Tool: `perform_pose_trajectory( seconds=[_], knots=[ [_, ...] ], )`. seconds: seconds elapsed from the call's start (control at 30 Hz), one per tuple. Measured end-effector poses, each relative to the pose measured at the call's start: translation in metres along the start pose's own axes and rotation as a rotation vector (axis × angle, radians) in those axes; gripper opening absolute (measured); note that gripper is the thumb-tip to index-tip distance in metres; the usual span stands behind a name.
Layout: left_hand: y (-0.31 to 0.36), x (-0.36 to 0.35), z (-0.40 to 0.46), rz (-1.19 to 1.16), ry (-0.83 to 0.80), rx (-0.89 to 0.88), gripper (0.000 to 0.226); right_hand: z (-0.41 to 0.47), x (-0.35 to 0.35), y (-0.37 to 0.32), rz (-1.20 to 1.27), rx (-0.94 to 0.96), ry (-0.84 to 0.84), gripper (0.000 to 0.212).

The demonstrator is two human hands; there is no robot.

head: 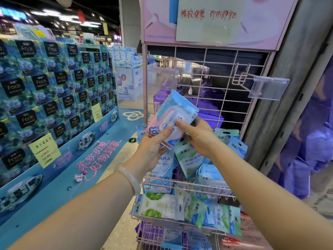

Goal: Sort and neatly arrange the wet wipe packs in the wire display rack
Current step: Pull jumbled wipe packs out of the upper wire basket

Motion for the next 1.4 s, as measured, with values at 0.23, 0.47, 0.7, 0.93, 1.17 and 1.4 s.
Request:
perform_pose_trajectory(
  seconds=[0.23, 0.47, 0.7, 0.93, 1.17, 1.4],
  knots=[
    [0.005, 0.008, -0.001, -0.162, 0.051, 0.026, 0.018, -0.005, 0.04, 0.012, -1.186, 0.116, -0.542, 0.094],
    [0.002, 0.026, -0.006, -0.144, 0.133, 0.056, 0.015, -0.014, 0.028, 0.046, -1.204, 0.009, -0.665, 0.083],
    [0.006, 0.053, -0.011, -0.185, 0.205, 0.029, 0.033, -0.008, 0.012, 0.077, -1.211, -0.097, -0.665, 0.074],
    [0.009, 0.073, -0.021, -0.247, 0.259, 0.024, 0.011, -0.003, 0.008, 0.066, -1.036, 0.057, -0.511, 0.042],
    [0.006, 0.074, -0.018, -0.238, 0.256, 0.059, 0.029, 0.024, 0.052, -0.007, -1.105, 0.155, -0.418, 0.034],
    [-0.013, 0.045, -0.014, -0.102, 0.11, 0.142, 0.015, 0.0, 0.098, 0.022, -1.514, 0.094, -0.469, 0.05]
  ],
)
Point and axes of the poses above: each hand's wrist, its own z-axis towards the middle knuckle, its own x-axis out of the back of the hand, y = z × x, the point moved 1 cm from there along z, towards the middle knuckle, and after that the axes turned 13 degrees about x, right-handed, at the moved point
